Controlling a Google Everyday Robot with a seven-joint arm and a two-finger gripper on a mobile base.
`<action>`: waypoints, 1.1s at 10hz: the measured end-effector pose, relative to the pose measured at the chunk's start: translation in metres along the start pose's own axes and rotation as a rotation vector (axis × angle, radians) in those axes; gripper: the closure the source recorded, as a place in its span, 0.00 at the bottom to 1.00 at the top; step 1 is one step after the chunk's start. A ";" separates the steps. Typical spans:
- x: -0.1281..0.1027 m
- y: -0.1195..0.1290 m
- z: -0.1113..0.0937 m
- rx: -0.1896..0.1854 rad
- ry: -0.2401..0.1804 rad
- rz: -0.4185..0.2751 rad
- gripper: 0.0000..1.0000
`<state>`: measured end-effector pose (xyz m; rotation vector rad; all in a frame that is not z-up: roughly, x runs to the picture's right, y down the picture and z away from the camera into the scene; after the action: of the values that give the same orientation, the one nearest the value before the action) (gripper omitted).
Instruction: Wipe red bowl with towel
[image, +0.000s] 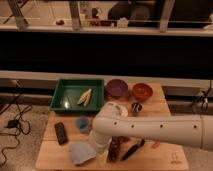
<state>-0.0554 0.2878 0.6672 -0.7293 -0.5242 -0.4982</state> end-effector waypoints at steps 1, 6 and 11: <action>-0.001 -0.004 0.001 0.005 -0.010 -0.002 0.20; -0.018 -0.028 0.020 -0.009 -0.036 -0.036 0.20; -0.023 -0.037 0.046 -0.041 -0.059 -0.046 0.20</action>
<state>-0.1071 0.3024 0.7007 -0.7744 -0.5887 -0.5324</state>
